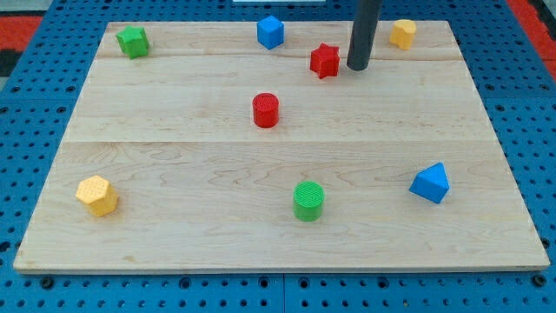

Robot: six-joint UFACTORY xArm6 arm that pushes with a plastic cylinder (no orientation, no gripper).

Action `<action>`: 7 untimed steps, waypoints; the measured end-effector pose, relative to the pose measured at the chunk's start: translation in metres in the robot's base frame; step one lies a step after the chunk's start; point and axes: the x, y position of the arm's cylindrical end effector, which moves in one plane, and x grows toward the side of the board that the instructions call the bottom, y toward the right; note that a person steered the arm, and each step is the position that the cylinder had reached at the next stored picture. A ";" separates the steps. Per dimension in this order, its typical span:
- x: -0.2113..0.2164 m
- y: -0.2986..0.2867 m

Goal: Slide the green circle towards yellow hexagon

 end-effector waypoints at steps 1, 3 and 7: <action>0.006 0.000; 0.016 0.000; 0.026 -0.003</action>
